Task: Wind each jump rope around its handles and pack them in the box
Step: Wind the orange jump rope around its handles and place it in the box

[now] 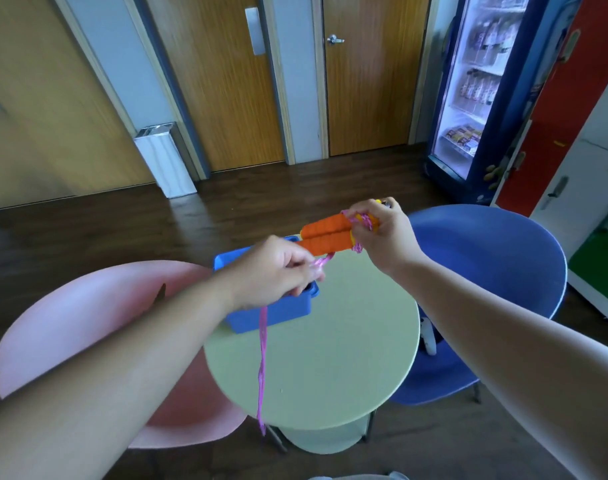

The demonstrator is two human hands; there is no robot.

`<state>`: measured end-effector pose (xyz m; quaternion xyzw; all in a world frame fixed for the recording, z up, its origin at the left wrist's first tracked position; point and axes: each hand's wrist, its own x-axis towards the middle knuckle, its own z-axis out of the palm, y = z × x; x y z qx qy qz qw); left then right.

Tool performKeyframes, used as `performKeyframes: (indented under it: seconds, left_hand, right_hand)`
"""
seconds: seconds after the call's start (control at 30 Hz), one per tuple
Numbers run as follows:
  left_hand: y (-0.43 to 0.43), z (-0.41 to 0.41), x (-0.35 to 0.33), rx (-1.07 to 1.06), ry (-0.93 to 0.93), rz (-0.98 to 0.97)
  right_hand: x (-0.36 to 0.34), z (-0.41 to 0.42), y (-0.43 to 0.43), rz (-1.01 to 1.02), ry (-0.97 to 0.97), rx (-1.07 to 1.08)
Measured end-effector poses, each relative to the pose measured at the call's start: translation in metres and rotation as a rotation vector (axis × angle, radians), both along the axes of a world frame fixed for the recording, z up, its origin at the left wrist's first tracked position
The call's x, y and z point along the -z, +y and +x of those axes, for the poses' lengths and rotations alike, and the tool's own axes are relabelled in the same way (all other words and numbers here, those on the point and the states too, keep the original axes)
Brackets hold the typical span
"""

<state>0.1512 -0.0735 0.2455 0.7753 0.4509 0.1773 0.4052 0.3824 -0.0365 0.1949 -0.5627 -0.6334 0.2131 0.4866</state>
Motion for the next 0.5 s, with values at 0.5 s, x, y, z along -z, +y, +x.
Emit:
performKeyframes:
  seconds: [0.5]
  left_hand:
    - [0.045, 0.031, -0.049, -0.223, -0.127, 0.045]
  right_hand:
    - [0.004, -0.040, -0.044, 0.025, 0.104, -0.141]
